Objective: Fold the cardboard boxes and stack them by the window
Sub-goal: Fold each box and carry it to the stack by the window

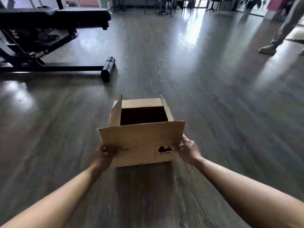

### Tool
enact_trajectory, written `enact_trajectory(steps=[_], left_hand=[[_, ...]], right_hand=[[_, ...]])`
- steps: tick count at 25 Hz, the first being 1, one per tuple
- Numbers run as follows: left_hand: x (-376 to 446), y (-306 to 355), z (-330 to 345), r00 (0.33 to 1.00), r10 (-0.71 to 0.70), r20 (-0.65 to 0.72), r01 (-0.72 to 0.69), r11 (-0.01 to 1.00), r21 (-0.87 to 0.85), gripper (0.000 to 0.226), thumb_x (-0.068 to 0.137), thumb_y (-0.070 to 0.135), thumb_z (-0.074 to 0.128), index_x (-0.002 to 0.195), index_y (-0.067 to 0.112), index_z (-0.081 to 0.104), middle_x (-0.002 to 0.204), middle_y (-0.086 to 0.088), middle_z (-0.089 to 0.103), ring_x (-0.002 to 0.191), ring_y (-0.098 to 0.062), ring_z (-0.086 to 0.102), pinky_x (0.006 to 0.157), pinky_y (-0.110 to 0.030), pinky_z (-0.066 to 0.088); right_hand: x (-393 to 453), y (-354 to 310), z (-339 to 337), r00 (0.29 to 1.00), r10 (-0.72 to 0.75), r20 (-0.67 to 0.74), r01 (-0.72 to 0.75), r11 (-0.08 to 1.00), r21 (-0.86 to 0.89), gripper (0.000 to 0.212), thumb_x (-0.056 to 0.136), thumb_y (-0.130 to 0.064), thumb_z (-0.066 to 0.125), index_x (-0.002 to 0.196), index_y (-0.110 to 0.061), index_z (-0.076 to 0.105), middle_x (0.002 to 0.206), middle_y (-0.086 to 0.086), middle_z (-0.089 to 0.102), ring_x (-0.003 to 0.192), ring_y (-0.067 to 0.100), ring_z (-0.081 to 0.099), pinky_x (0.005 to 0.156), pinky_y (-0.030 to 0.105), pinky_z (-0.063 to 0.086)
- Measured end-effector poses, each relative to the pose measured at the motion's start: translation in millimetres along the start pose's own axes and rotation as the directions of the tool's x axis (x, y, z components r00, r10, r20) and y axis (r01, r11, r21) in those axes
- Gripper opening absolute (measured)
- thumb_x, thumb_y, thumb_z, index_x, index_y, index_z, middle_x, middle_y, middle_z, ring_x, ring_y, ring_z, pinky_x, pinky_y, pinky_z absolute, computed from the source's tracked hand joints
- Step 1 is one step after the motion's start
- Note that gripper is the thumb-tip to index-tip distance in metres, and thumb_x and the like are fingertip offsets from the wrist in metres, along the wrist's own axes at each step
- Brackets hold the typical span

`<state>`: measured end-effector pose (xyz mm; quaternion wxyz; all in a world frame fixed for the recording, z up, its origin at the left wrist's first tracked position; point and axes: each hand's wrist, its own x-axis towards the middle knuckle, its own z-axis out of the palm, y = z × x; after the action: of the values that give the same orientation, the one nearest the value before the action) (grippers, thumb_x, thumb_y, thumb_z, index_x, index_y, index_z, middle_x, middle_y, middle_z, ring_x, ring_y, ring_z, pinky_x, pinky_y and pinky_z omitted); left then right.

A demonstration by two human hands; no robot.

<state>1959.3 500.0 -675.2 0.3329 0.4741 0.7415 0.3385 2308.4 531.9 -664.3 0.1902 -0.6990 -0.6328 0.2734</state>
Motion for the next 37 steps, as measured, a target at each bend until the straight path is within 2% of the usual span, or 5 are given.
enact_trajectory(steps=[12,20,25,29,37], left_hand=[[-11,12,-23,0.992,0.126,-0.024,-0.122,0.984,0.134,0.103,0.064,0.063,0.084,0.149,0.029,0.037,0.135,0.001,0.060,0.119,-0.026,0.060,0.092,-0.041,0.049],[-44,73,-38,0.650,0.745,-0.152,-0.555,0.601,0.574,0.074,0.089,0.070,0.043,0.134,0.014,0.058,0.119,-0.004,0.070,0.104,-0.025,0.068,0.080,-0.040,0.056],[-61,81,-33,0.761,0.643,-0.088,-0.435,0.605,0.667,0.063,0.092,0.070,0.030,0.093,0.024,0.073,0.079,0.006,0.074,0.070,-0.022,0.071,0.058,-0.025,0.039],[-70,63,-15,0.806,0.568,0.167,-0.478,0.460,0.748,0.076,0.087,0.071,0.017,0.120,0.028,0.071,0.111,0.004,0.074,0.101,-0.018,0.066,0.081,-0.033,0.048],[-78,12,17,0.801,0.287,0.525,-0.598,0.391,0.700,0.084,0.093,0.075,0.016,0.157,0.028,-0.013,0.165,-0.002,-0.017,0.148,-0.016,-0.021,0.118,-0.034,-0.013]], right_hand=[[-4,-6,-25,0.986,-0.159,-0.042,0.163,0.982,0.095,0.084,0.085,-0.034,0.076,0.153,-0.034,0.027,0.141,0.002,0.057,0.106,0.024,0.067,0.087,0.050,0.056],[-28,-80,-65,0.757,-0.623,-0.195,0.561,0.774,-0.293,0.084,0.088,-0.071,0.047,0.153,-0.019,0.036,0.147,0.003,0.052,0.130,0.021,0.052,0.104,0.040,0.040],[-52,-103,-50,0.804,-0.593,0.034,0.552,0.724,-0.414,0.072,0.096,-0.072,0.020,0.122,-0.024,0.067,0.103,-0.003,0.074,0.093,0.017,0.070,0.084,0.034,0.052],[-71,-86,-14,0.816,-0.538,0.212,0.557,0.632,-0.538,0.063,0.098,-0.065,0.023,0.133,-0.025,0.058,0.128,0.002,0.064,0.112,0.022,0.061,0.092,0.040,0.049],[-87,-48,26,0.832,-0.358,0.424,0.552,0.615,-0.563,0.102,0.081,-0.087,0.001,0.160,-0.023,0.010,0.166,0.014,0.005,0.153,0.031,0.004,0.124,0.050,0.006]])
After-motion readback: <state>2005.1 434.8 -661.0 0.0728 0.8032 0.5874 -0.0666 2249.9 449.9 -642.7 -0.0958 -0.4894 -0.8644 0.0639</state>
